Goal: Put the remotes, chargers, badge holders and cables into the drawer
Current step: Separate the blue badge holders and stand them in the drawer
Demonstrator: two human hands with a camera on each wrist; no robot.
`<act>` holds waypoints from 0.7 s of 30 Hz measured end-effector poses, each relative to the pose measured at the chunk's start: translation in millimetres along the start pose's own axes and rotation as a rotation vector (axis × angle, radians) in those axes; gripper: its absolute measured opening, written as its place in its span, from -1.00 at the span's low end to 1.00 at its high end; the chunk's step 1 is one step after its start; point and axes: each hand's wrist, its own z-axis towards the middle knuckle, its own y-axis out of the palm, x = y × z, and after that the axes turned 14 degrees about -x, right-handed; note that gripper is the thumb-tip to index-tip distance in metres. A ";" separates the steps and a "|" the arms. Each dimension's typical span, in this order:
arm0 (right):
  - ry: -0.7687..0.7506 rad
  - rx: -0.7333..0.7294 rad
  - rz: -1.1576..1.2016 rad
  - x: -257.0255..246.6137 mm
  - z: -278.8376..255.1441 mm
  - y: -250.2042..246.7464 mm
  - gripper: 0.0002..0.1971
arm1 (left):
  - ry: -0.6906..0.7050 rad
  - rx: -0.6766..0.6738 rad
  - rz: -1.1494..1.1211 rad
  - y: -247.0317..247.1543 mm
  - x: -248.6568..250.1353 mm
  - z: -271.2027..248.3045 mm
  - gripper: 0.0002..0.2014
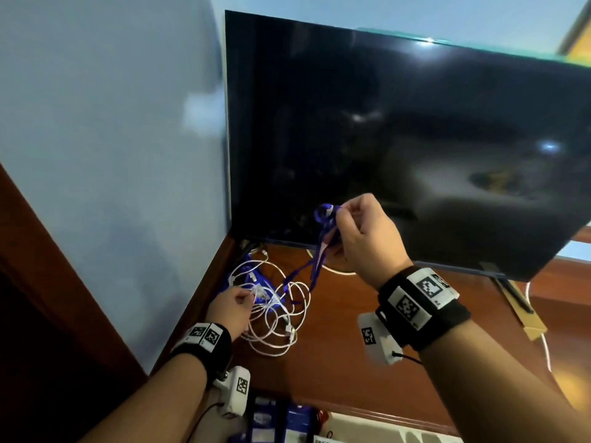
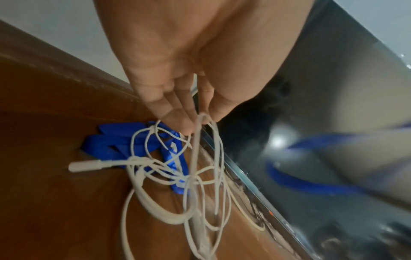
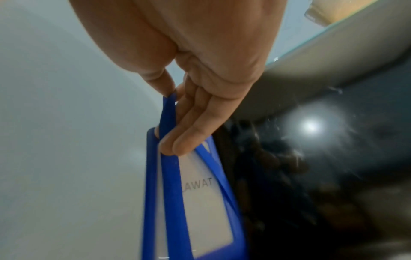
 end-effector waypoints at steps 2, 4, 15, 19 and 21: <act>-0.019 0.016 -0.009 -17.9 -2.2 -10.5 -0.90 | -0.047 0.039 0.045 -8.9 7.5 0.9 -0.70; -0.053 0.022 0.000 -34.6 -5.5 -20.9 -0.89 | 0.005 0.118 0.035 -18.0 25.3 -3.7 -0.54; -0.187 0.186 -0.096 -79.2 -17.4 -50.0 -0.90 | 0.852 -0.110 -0.293 -29.0 183.0 -107.4 -0.78; -0.182 0.242 -0.125 -68.6 -29.4 -67.1 -0.92 | 0.821 -0.132 -0.293 -36.3 181.6 -119.5 -0.89; -0.177 0.260 -0.162 -59.6 -36.9 -72.1 -0.92 | 0.817 -0.132 -0.289 -39.1 180.6 -127.4 -0.85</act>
